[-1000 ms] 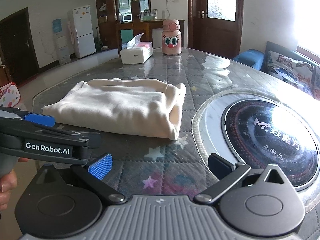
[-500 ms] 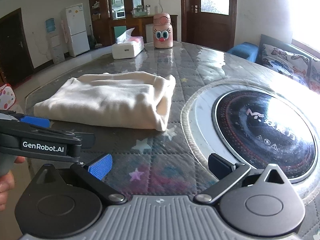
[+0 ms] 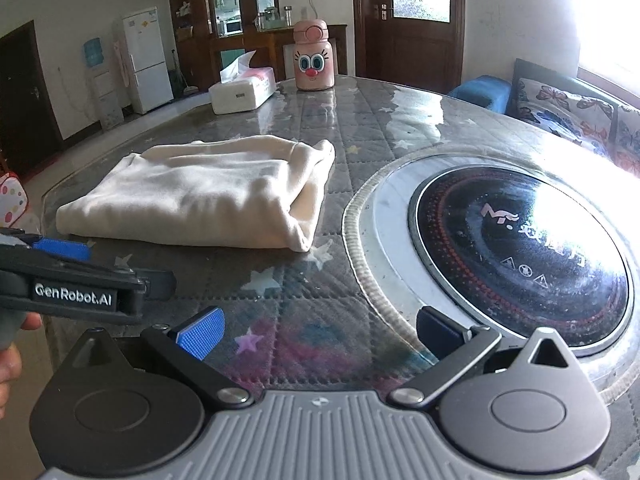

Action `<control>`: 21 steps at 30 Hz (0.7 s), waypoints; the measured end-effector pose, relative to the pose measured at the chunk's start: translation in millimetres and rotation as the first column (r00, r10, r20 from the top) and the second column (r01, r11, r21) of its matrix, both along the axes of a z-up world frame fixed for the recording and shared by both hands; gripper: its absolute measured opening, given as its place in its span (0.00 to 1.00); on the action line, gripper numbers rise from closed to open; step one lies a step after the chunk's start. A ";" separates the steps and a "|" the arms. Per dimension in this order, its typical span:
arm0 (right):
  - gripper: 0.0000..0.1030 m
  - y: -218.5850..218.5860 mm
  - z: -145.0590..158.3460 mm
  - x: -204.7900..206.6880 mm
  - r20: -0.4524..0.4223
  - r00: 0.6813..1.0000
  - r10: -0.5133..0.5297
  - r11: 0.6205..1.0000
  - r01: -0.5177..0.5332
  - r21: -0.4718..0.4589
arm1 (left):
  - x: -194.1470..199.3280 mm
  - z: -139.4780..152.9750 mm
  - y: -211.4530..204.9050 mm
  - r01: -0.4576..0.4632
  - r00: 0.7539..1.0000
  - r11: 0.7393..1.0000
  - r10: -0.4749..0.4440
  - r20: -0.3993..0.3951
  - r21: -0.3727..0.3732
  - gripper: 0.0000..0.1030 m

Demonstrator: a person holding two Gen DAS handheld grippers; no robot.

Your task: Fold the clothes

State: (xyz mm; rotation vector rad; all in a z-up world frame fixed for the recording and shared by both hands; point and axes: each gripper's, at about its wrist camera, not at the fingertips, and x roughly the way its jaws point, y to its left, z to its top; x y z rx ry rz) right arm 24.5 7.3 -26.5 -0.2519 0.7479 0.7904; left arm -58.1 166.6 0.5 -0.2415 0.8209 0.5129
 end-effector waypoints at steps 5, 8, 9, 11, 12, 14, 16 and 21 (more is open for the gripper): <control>1.00 -6.5 1.2 3.2 0.009 1.000 0.001 1.000 -0.001 0.007 | 1.7 5.2 6.3 -0.035 0.999 0.999 0.034 0.012 0.003 1.00; 1.00 -8.2 -0.7 7.5 0.010 1.000 -0.012 1.000 0.012 0.004 | 4.2 0.3 9.5 -0.035 0.999 0.999 0.035 -0.008 0.027 1.00; 1.00 -8.4 -2.4 8.2 0.008 1.000 -0.018 1.000 0.018 0.004 | 3.8 -1.4 12.3 -0.042 0.999 0.999 0.042 -0.010 0.013 1.00; 1.00 -8.1 -8.7 8.0 0.027 1.000 -0.016 1.000 0.016 0.001 | 1.2 -4.4 17.8 -0.067 0.998 0.997 0.067 -0.002 -0.030 1.00; 1.00 -7.3 -11.3 7.2 0.047 0.999 -0.013 1.000 0.013 0.000 | 0.3 -5.8 17.4 -0.081 0.997 0.996 0.081 0.007 -0.028 1.00; 1.00 -3.4 -11.5 9.1 0.045 0.999 -0.020 1.000 0.020 -0.005 | 3.9 -5.2 14.3 -0.114 0.993 0.993 0.113 -0.025 -0.019 1.00; 1.00 1.1 -6.7 12.8 -0.001 0.998 -0.059 0.998 0.059 -0.013 | 4.6 1.4 12.2 -0.132 0.991 0.989 0.130 -0.037 -0.064 1.00; 1.00 11.7 0.1 24.1 -0.068 0.992 -0.110 0.993 0.112 0.032 | 0.7 13.0 16.8 -0.120 0.992 0.989 0.123 0.028 -0.092 1.00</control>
